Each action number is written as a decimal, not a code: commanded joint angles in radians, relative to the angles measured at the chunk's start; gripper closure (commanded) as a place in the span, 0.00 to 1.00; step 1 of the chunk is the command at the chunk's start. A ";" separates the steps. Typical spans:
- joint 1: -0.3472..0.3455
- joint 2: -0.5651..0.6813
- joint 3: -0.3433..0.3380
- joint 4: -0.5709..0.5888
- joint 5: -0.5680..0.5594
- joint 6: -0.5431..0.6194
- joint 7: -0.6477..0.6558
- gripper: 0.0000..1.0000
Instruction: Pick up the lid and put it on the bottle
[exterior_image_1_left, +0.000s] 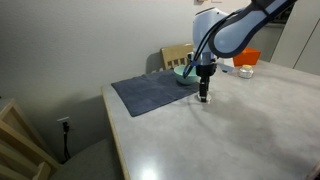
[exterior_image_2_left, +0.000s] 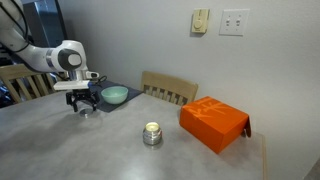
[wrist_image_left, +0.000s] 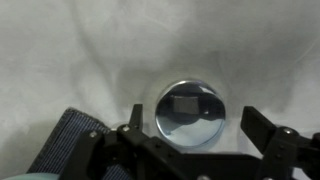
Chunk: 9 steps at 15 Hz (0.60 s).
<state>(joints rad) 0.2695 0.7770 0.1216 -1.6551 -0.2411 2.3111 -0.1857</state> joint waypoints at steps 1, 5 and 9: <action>0.012 0.017 -0.016 0.032 -0.029 -0.026 0.014 0.00; -0.003 0.019 -0.005 0.040 -0.014 -0.030 -0.005 0.00; -0.001 0.024 -0.003 0.057 -0.013 -0.049 -0.009 0.00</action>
<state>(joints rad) 0.2721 0.7775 0.1141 -1.6416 -0.2498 2.3036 -0.1817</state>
